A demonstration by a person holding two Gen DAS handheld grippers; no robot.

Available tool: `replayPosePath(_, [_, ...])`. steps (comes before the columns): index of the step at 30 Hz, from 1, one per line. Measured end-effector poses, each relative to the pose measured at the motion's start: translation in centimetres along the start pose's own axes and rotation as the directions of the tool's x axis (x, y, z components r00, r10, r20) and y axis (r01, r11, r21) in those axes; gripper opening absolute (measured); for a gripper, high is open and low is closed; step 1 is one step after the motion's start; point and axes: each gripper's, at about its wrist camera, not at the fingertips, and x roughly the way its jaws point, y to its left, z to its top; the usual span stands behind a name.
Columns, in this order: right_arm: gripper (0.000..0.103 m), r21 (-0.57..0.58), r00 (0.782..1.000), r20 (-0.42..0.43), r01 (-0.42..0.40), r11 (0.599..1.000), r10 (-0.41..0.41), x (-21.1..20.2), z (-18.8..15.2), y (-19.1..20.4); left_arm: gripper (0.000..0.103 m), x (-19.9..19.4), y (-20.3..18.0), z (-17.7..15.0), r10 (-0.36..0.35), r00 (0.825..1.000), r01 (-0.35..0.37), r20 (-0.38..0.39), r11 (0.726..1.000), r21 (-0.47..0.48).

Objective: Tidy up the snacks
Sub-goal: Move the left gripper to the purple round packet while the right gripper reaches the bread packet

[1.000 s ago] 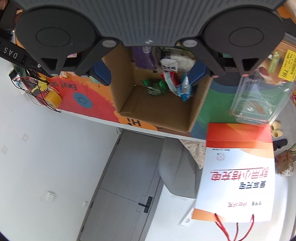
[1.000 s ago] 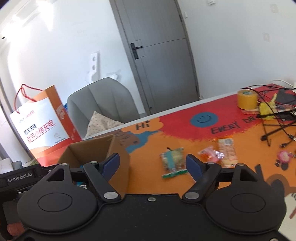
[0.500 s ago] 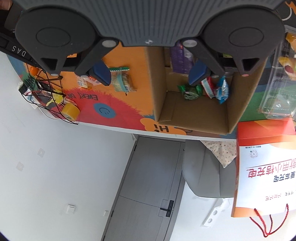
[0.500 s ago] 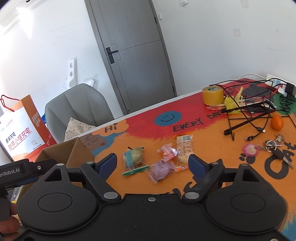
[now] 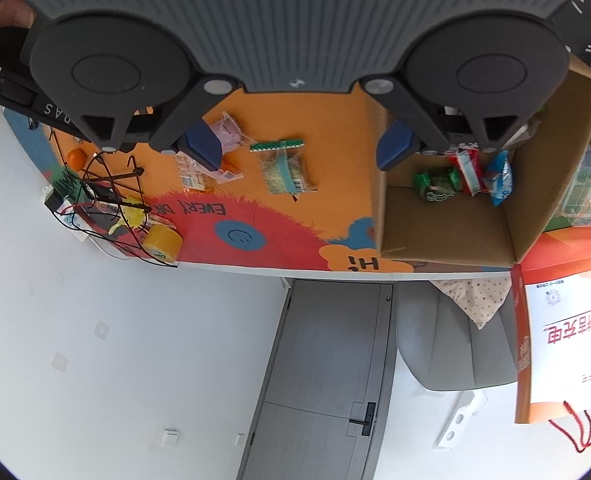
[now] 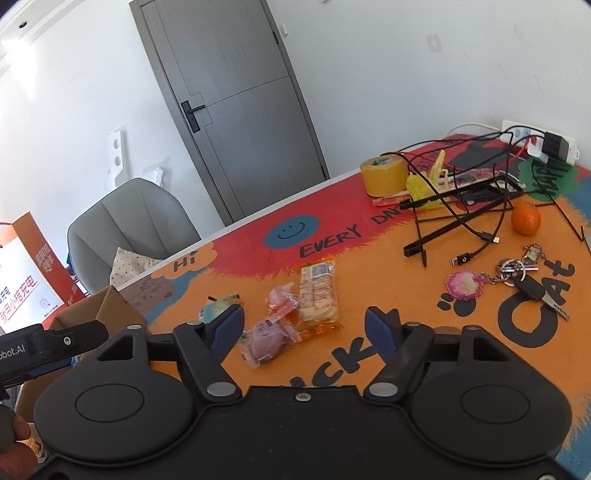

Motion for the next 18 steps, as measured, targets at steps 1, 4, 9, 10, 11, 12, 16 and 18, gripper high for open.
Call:
replayPosePath(1, [0.069,0.007,1.0,-0.004,-0.002,1.0,0.002,0.2,0.0,-0.3,0.09,0.3,-0.4,0.0,-0.002,1.0,0.003,-0.004,1.0,0.003])
replayPosePath(4, [0.066,0.022,1.0,-0.014,-0.007,1.0,0.008,0.8,-0.1,-1.1,0.09,1.3,-1.4,-0.3,-0.01,1.0,0.011,-0.022,1.0,0.012])
replayPosePath(9, [0.06,0.053,1.0,-0.028,-0.011,0.999,0.013,1.4,-0.3,-2.7,0.089,3.2,-3.1,-0.8,-0.02,0.999,0.023,-0.049,0.999,0.049])
replayPosePath(10, [0.06,0.061,0.999,-0.03,-0.009,0.998,0.011,1.5,-0.3,-3.0,0.089,3.6,-3.5,-0.9,-0.02,0.998,0.023,-0.053,0.998,0.053])
replayPosePath(11, [0.059,0.068,0.999,-0.031,-0.008,0.998,0.01,1.7,-0.4,-3.4,0.089,4.0,-3.8,-1.0,-0.019,0.998,0.022,-0.058,0.998,0.056])
replayPosePath(12, [0.059,0.073,0.999,-0.033,-0.006,0.997,0.009,1.8,-0.4,-3.7,0.089,4.3,-4.0,-1.0,-0.019,0.998,0.023,-0.063,0.998,0.06])
replayPosePath(16, [0.059,0.09,0.999,-0.044,-0.006,0.996,0.01,2.3,-0.7,-4.8,0.089,5.9,-5.1,-1.5,-0.014,0.997,0.021,-0.082,0.996,0.084])
replayPosePath(18, [0.059,0.096,0.999,-0.048,-0.007,0.995,0.012,2.5,-0.8,-5.2,0.089,6.8,-5.6,-1.8,-0.007,0.995,0.015,-0.099,0.996,0.086])
